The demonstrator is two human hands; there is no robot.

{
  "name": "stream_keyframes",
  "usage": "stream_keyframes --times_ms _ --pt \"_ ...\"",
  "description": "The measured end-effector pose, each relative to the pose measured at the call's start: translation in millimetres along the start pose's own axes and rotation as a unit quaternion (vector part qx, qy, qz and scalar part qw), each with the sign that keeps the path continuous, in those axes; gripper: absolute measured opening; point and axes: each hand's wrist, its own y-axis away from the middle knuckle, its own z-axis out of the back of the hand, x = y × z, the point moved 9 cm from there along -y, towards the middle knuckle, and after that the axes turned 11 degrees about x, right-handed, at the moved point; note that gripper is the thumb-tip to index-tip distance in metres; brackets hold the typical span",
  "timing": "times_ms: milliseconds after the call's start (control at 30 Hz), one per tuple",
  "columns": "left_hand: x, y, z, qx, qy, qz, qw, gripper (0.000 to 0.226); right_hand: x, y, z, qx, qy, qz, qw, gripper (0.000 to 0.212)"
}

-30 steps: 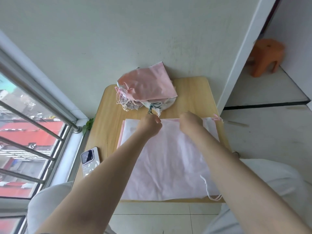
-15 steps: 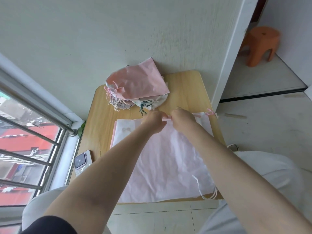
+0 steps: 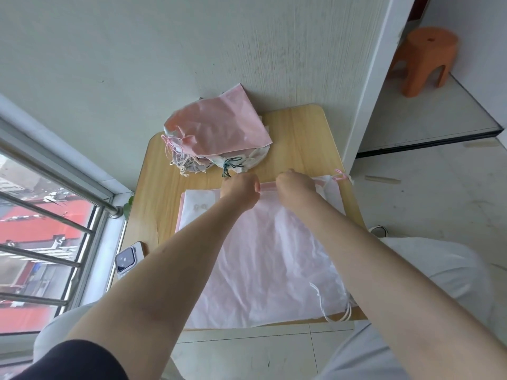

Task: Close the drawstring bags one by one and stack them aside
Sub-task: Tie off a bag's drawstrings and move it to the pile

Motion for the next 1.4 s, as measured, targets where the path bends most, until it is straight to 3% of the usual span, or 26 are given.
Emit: stream_keyframes --times_ms 133,267,367,433,533,600,667,733,833,933,1000,1100,1133,1300,1400 --pt "0.0 4.2 0.3 0.015 -0.043 0.013 0.999 0.022 -1.6 0.1 1.5 0.006 -0.016 -0.016 1.000 0.037" --pt "4.3 9.2 -7.5 0.132 -0.001 0.011 0.991 0.021 6.0 2.3 15.0 -0.052 -0.050 -0.018 0.997 0.040" --pt "17.2 23.3 -0.9 0.179 0.057 0.013 0.982 0.020 35.2 6.4 32.0 -0.115 -0.063 0.048 0.990 0.039" --pt "34.1 30.7 3.3 0.164 0.126 0.015 0.978 0.020 66.5 8.3 34.7 -0.110 -0.092 0.128 0.981 0.032" --pt "74.5 46.7 11.1 0.071 0.278 0.041 0.957 0.020 112.0 15.8 31.4 -0.094 -0.130 0.213 0.964 0.015" --pt "104.2 61.5 11.7 0.013 0.364 0.071 0.929 0.006 130.3 23.1 32.1 -0.107 -0.167 0.237 0.951 0.027" --pt "129.1 76.8 7.8 -0.018 0.432 0.078 0.899 0.008 139.0 27.5 37.2 -0.131 -0.172 0.223 0.950 0.053" --pt "146.9 93.0 4.9 -0.032 0.491 0.068 0.868 0.007 136.5 22.6 40.3 -0.132 -0.173 0.165 0.962 0.062" --pt "163.6 109.1 0.4 -0.021 0.529 0.057 0.846 0.008 126.3 11.5 31.0 -0.051 -0.250 0.079 0.964 0.046" --pt "173.2 118.4 -5.6 0.017 0.544 0.064 0.836 0.008 139.6 11.8 30.7 -0.030 -0.266 0.093 0.959 0.015" --pt "174.0 120.4 -7.5 0.035 0.606 0.084 0.791 0.020 149.1 12.2 33.4 -0.047 -0.268 0.119 0.955 0.009" --pt "174.9 120.1 -8.1 0.057 0.749 0.079 0.656 0.041 171.9 16.9 30.3 -0.047 -0.264 0.171 0.948 0.005" --pt "178.1 117.7 -4.3 0.045 0.760 0.070 0.645 0.043 175.5 18.0 28.7 -0.050 -0.258 0.180 0.948 0.008" --pt "198.6 123.2 32.9 -0.125 0.712 0.054 0.689 0.025 179.7 15.4 14.1 -0.070 -0.221 0.182 0.956 0.014" --pt "182.8 132.9 64.3 -0.171 0.661 0.005 0.730 0.025 180.6 12.0 7.5 -0.078 -0.237 0.164 0.955 0.011"
